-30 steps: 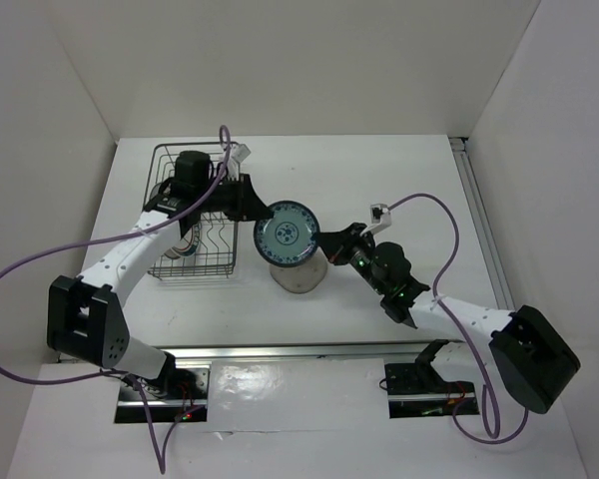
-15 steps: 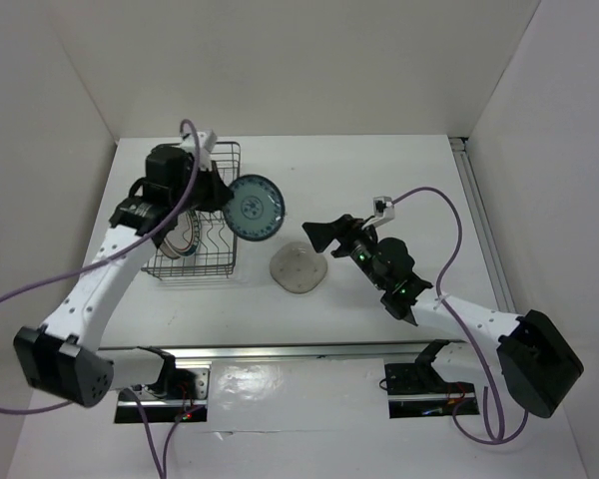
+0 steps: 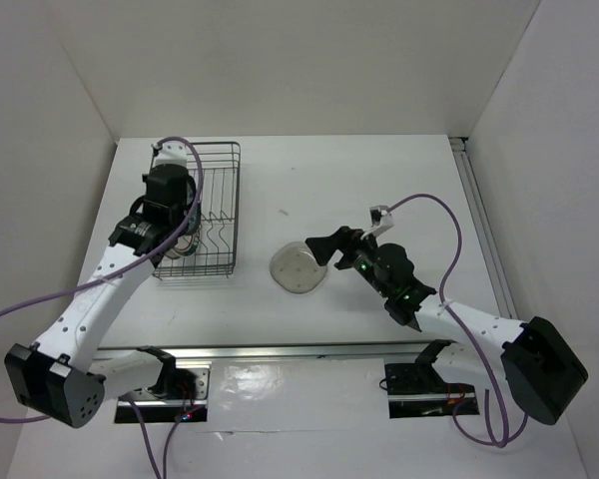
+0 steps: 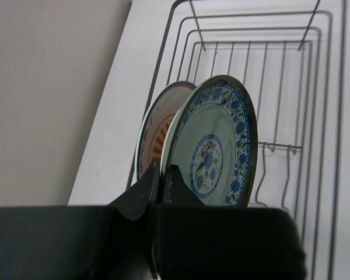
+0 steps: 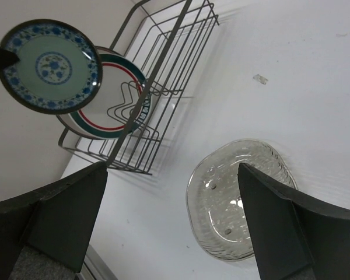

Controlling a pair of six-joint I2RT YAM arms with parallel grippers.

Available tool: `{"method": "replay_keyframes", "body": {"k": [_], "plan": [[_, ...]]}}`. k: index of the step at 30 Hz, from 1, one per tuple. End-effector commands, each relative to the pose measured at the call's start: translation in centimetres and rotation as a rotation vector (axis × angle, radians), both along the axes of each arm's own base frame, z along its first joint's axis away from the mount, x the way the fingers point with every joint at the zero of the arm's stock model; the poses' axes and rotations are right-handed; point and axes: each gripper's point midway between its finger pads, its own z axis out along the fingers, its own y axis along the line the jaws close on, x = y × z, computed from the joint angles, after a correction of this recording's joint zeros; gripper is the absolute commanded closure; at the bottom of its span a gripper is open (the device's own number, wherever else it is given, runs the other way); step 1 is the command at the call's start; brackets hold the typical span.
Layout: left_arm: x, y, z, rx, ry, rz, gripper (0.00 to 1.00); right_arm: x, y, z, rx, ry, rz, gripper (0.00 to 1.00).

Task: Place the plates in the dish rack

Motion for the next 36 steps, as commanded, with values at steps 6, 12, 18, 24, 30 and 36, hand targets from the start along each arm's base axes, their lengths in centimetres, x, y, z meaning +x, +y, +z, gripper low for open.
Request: {"method": "replay_keyframes", "body": {"k": [6,12,18,24,30,36], "plan": [[1.4,1.4,-0.1,0.092,-0.04,0.094,1.0,-0.7,-1.4,-0.9,-0.023,-0.012,0.015,0.0],[2.6,0.3,-2.4,0.092,0.018,0.067,1.0,-1.2,-2.0,-1.3,-0.002,-0.007,0.017,0.0],[3.4,-0.2,-4.5,0.094,0.067,0.063,1.0,-1.2,-2.6,-1.5,0.001,-0.011,0.009,0.0],[4.1,-1.2,-6.1,0.07,0.103,0.027,1.0,-1.2,-3.0,-1.3,0.008,-0.02,0.0,0.0],[4.4,-2.3,-8.0,0.04,0.166,-0.016,1.0,-0.7,-2.9,-3.4,-0.042,0.05,-0.012,0.0],[4.6,-3.1,-9.7,0.014,0.222,-0.039,0.95,0.9,-3.4,-7.8,-0.117,0.222,-0.091,0.0]]}}
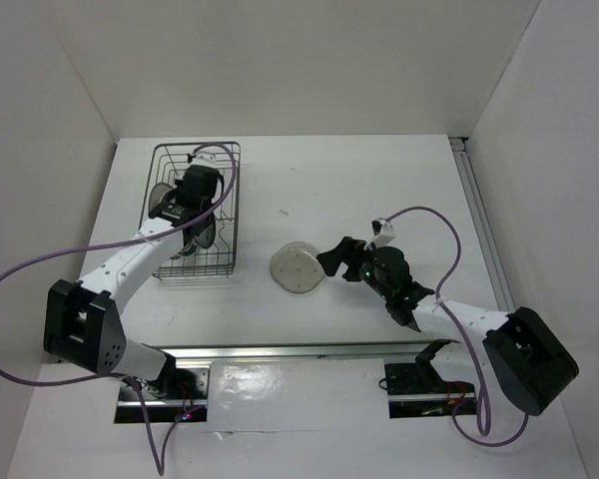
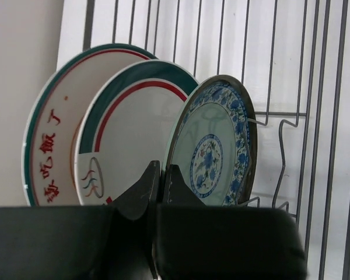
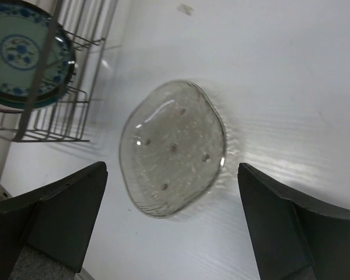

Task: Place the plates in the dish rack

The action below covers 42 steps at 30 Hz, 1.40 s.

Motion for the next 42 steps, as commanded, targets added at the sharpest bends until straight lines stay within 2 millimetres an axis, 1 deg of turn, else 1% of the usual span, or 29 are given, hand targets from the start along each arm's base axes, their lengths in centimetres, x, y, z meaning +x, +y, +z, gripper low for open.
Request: {"method": "replay_keyframes", "body": {"k": [1,2,3,5,6,9,10,12,13,14,15,16,18,19,21,22,23,25,28,29,31,32,34,35,36,37,38,39,42], "plan": [[1.0,-1.5,0.1,-0.071,-0.017,-0.022,0.95,1.0,-0.8,-0.6,-0.017,0.055,-0.08,0.0],[1.2,-1.6,0.6,-0.075,-0.027,-0.022,0.94,1.2,-0.9,-0.6,-0.014,0.067,-0.097,0.0],[1.2,-1.8,0.2,-0.082,-0.005,-0.026,0.78,1.1,-1.6,-1.4,-0.037,0.097,-0.127,0.0],[1.3,-1.8,-0.2,-0.076,0.014,-0.025,0.68,0.8,-2.2,-2.2,-0.054,0.134,-0.153,0.0],[1.5,-1.9,0.1,-0.086,0.002,-0.02,0.58,0.7,-2.4,-2.1,-0.049,0.138,-0.165,0.0],[1.4,-2.3,0.4,-0.103,-0.003,-0.037,0.56,0.6,-2.2,-1.8,-0.032,0.138,-0.159,0.0],[1.3,-2.4,1.2,-0.122,-0.019,-0.041,0.44,0.6,-2.2,-2.1,-0.037,0.145,-0.159,0.0],[1.0,-2.7,2.5,-0.154,-0.054,-0.052,0.38,0.5,-2.0,-3.0,-0.046,0.176,-0.154,0.0],[0.8,-3.5,3.1,-0.2,-0.059,-0.078,0.32,0.4,-2.0,-3.5,-0.047,0.191,-0.158,0.01],[0.7,-3.8,3.9,-0.225,-0.072,-0.091,0.11,0.8,-1.8,-3.4,-0.045,0.188,-0.158,0.03],[0.3,-4.1,5.0,-0.248,-0.097,-0.112,0.04,0.8,-1.6,-4.1,-0.053,0.204,-0.15,0.03],[-0.1,-4.5,5.3,-0.275,-0.097,-0.127,0.0,0.8,-1.5,-4.6,-0.052,0.216,-0.154,0.04],[-0.6,-5.4,6.1,-0.323,-0.105,-0.169,0.0,1.4,-1.1,-4.9,-0.046,0.227,-0.159,0.08],[-1.2,-5.6,7.4,-0.347,-0.137,-0.194,0.0,1.5,-1.0,-5.2,-0.042,0.234,-0.162,0.11],[-1.9,-6.7,8.4,-0.398,-0.155,-0.262,0.0,1.7,-0.5,-5.5,-0.034,0.244,-0.158,0.27],[-2.1,-7.1,8.6,-0.416,-0.172,-0.286,0.0,1.8,-0.1,-5.9,-0.028,0.261,-0.168,0.33],[-2.7,-7.7,9.6,-0.443,-0.191,-0.325,0.0,2.0,0.0,-6.0,-0.032,0.266,-0.169,0.38],[-2.9,-8.1,9.8,-0.451,-0.195,-0.355,0.0,1.9,0.9,-6.8,-0.044,0.283,-0.158,0.46],[-3.0,-8.7,10.2,-0.471,-0.195,-0.388,0.0,1.5,1.8,-7.6,-0.038,0.297,-0.143,0.47],[-3.2,-9.0,10.0,-0.48,-0.181,-0.402,0.0,1.7,1.9,-7.4,-0.015,0.298,-0.15,0.47],[-3.2,-9.4,9.6,-0.488,-0.167,-0.416,0.0,1.6,2.5,-7.4,-0.001,0.295,-0.141,0.44],[-3.1,-9.4,10.1,-0.497,-0.178,-0.413,0.0,1.3,2.8,-7.8,-0.01,0.304,-0.131,0.44],[-3.2,-9.8,10.1,-0.509,-0.172,-0.432,0.0,1.7,3.1,-8.2,-0.017,0.308,-0.145,0.46],[-3.2,-9.8,10.1,-0.509,-0.172,-0.432,0.0,1.8,3.0,-8.6,-0.033,0.319,-0.155,0.51],[-3.3,-10.0,10.1,-0.514,-0.169,-0.441,0.0,1.7,3.4,-8.6,-0.028,0.324,-0.15,0.67],[-3.4,-10.3,10.1,-0.522,-0.165,-0.454,0.0,2.0,3.4,-8.7,-0.039,0.327,-0.163,0.77],[-3.3,-10.5,9.8,-0.527,-0.152,-0.462,0.0,1.7,2.9,-9.8,-0.059,0.358,-0.184,0.86],[-3.5,-11.0,9.8,-0.551,-0.144,-0.482,0.0,2.1,3.3,-9.6,-0.045,0.359,-0.189,0.98],[-4.0,-12.5,9.3,-0.593,-0.111,-0.55,0.0,2.7,2.5,-10.0,-0.081,0.369,-0.246,1.0]]}}
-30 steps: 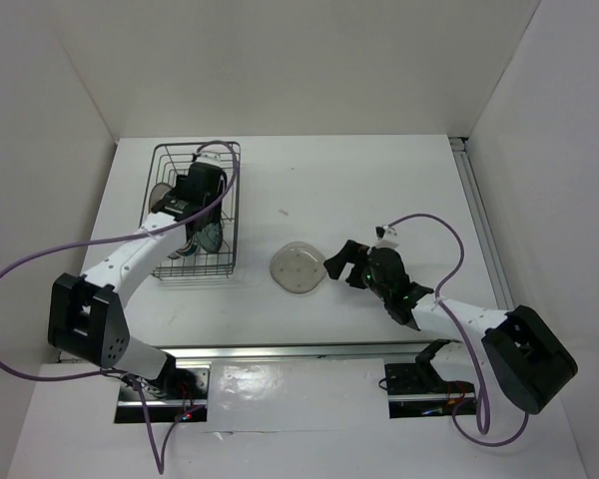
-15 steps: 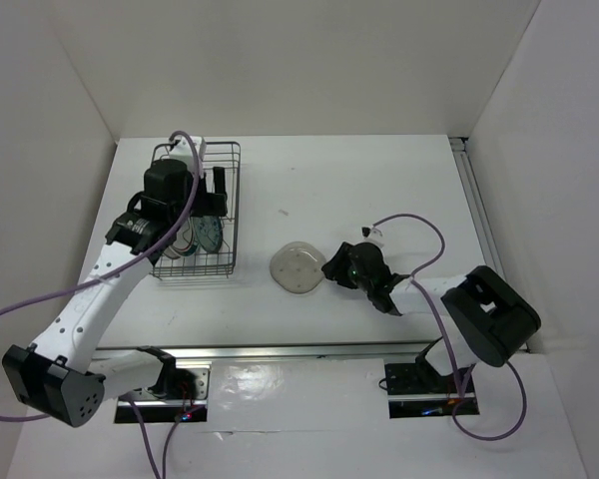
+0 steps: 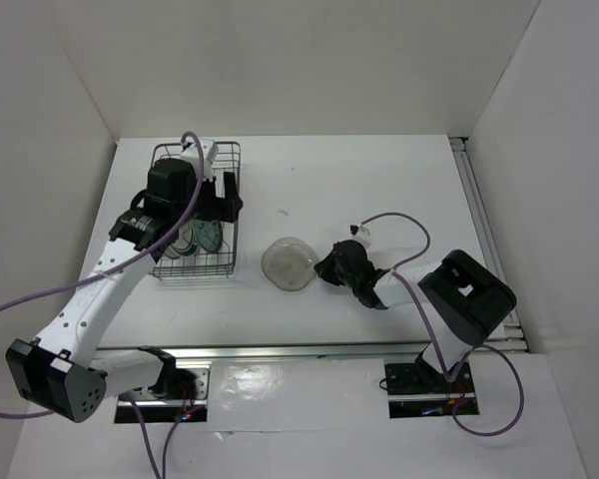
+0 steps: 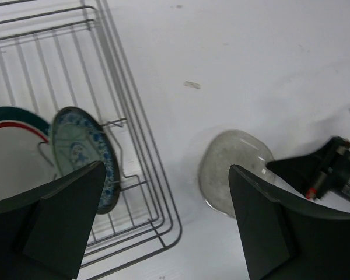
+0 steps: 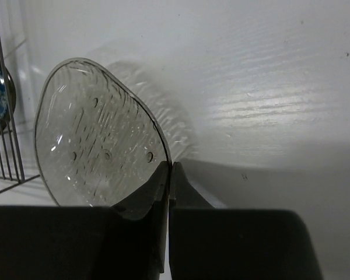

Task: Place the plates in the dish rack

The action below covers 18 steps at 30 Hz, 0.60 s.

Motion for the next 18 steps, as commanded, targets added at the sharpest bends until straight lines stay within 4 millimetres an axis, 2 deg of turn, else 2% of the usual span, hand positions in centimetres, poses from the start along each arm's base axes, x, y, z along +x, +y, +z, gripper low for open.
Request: {"method": "replay_keyframes", "body": {"k": [1,2,3,5,6,8,9,10,12,13,14,15,18], "plan": [[-0.7,-3.7,1.4,-0.115,-0.016,-0.181,0.0,1.3,-0.8,0.4,-0.044,-0.012,-0.086,1.0],[-1.0,-4.4,1.3,-0.135,-0.017,-0.223,0.0,1.4,-1.1,0.7,-0.049,-0.02,-0.098,1.0],[-0.9,-5.2,2.0,-0.169,-0.043,-0.255,0.0,1.6,-1.1,2.3,-0.036,-0.057,-0.112,1.0],[-1.2,-6.9,2.0,-0.233,-0.018,-0.329,0.0,2.0,-1.6,4.2,-0.035,-0.098,-0.139,1.0],[-1.3,-7.3,1.9,-0.249,-0.009,-0.347,0.0,2.4,-2.0,6.4,-0.024,-0.141,-0.161,1.0],[-1.4,-8.3,2.1,-0.273,0.002,-0.387,0.0,2.4,-2.7,8.6,-0.028,-0.197,-0.17,1.0],[-1.5,-8.5,1.8,-0.278,0.014,-0.401,0.0,2.4,-3.0,10.9,0.002,-0.243,-0.178,1.0],[-1.5,-8.7,2.1,-0.284,0.002,-0.413,0.0,2.3,-3.1,12.1,0.011,-0.272,-0.172,1.0],[-1.3,-9.0,2.1,-0.289,0.001,-0.424,0.0,1.9,-3.5,13.3,0.005,-0.308,-0.159,1.0],[-1.1,-9.1,2.1,-0.289,0.003,-0.424,0.0,1.6,-3.5,15.0,0.032,-0.346,-0.143,1.0],[-1.3,-9.4,1.8,-0.298,0.017,-0.448,0.0,1.2,-3.5,15.3,0.038,-0.355,-0.124,1.0],[-1.2,-9.7,2.2,-0.306,0.01,-0.466,0.0,0.8,-3.3,16.6,0.065,-0.392,-0.091,1.0],[-1.4,-10.4,1.2,-0.32,0.05,-0.505,0.0,0.1,-3.3,17.7,0.079,-0.439,-0.053,1.0]]}}
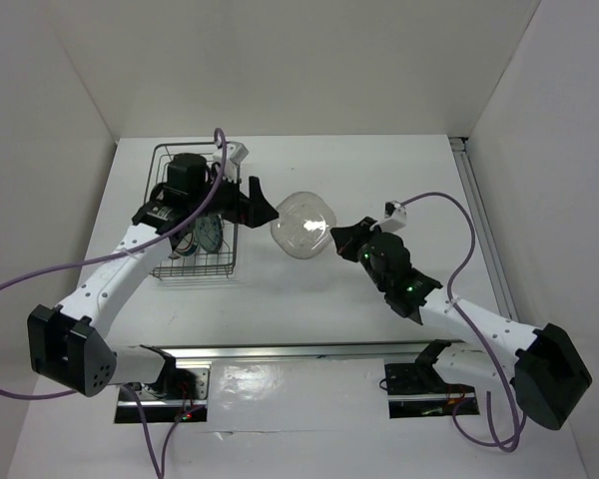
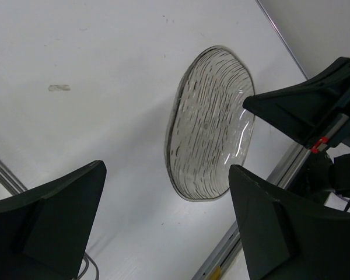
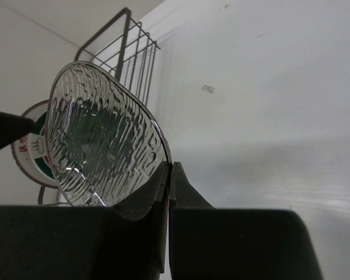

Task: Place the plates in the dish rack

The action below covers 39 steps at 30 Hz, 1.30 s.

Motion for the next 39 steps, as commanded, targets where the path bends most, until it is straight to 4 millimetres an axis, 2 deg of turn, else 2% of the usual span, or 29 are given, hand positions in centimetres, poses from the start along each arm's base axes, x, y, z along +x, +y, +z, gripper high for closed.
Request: {"method": "replay_keyframes", "body": {"k": [1,7,10,11,12,14,16,18,19,20,21,22,23,24,25,27,28,30,31,32,34,35,38,39], "plan": [[-0.3,-1.7,1.9,-0.066,-0.036,-0.1,0.0,-0.9,0.0,2.1,-0.008,-0.079,0.048,1.0],[-0.4,-2.5,0.8,-0.075,-0.006,-0.154,0.03,-1.3,0.9,4.0,0.03,-0.126,0.1,1.0],[-0.4,-2.8,0.9,-0.083,-0.001,-0.172,0.16,-1.4,1.4,4.4,0.052,-0.134,0.12,1.0],[-0.3,-2.8,0.5,-0.081,0.007,-0.172,0.24,-1.4,1.6,4.7,0.061,-0.145,0.13,1.0],[-0.4,-2.9,0.6,-0.085,0.009,-0.181,0.39,-1.5,1.6,4.5,0.062,-0.146,0.13,1.0],[-0.4,-3.0,0.3,-0.087,0.019,-0.191,0.53,-1.5,1.6,4.9,0.085,-0.162,0.129,1.0],[-0.3,-3.1,-0.2,-0.084,0.031,-0.19,0.55,-1.5,1.8,5.1,0.092,-0.169,0.139,1.0],[-0.2,-3.3,-0.1,-0.088,0.033,-0.198,0.64,-1.7,2.0,5.2,0.102,-0.164,0.147,1.0],[-0.2,-3.3,-0.1,-0.088,0.033,-0.198,0.72,-1.6,2.0,5.4,0.107,-0.172,0.147,1.0],[-0.2,-3.3,0.0,-0.092,0.04,-0.195,0.93,-1.7,2.2,5.9,0.113,-0.179,0.156,1.0],[0.1,-3.2,0.3,-0.088,0.029,-0.182,1.0,-1.7,2.1,5.8,0.102,-0.184,0.158,1.0],[0.4,-2.9,0.0,-0.075,0.034,-0.158,1.0,-1.7,2.4,5.5,0.098,-0.176,0.168,0.73],[0.7,-2.6,1.0,-0.07,0.001,-0.13,1.0,-1.7,2.4,5.5,0.098,-0.176,0.168,0.39],[0.9,-2.0,1.3,-0.054,-0.007,-0.093,1.0,-1.6,2.2,5.2,0.09,-0.166,0.158,0.13],[1.6,-0.5,2.0,-0.004,-0.055,0.004,1.0,-1.6,2.2,5.3,0.079,-0.166,0.159,0.0],[2.3,1.9,3.1,0.068,-0.106,0.131,1.0,-1.4,1.8,3.8,0.035,-0.129,0.142,0.0],[3.3,4.3,4.0,0.126,-0.15,0.266,1.0,-1.4,1.8,3.8,0.025,-0.133,0.144,0.0],[3.1,7.2,6.2,0.167,-0.225,0.403,1.0,-1.4,1.7,3.4,0.007,-0.126,0.146,0.0],[3.2,8.5,6.3,0.199,-0.243,0.46,1.0,-1.5,1.6,3.0,0.001,-0.119,0.146,0.0],[3.3,11.0,6.4,0.268,-0.255,0.58,1.0,-1.7,1.5,2.2,-0.011,-0.103,0.147,0.0],[2.9,13.6,6.2,0.358,-0.269,0.675,1.0,-1.8,1.4,1.7,-0.017,-0.094,0.147,0.0],[2.9,15.7,6.2,0.423,-0.27,0.775,1.0,-1.9,1.3,1.2,-0.022,-0.086,0.148,0.0],[2.2,18.4,5.0,0.528,-0.242,0.889,1.0,-2.0,1.1,0.4,-0.044,-0.073,0.15,0.0],[2.0,18.7,5.4,0.527,-0.25,0.905,1.0,-2.0,1.1,0.4,-0.044,-0.073,0.15,0.0]]}}
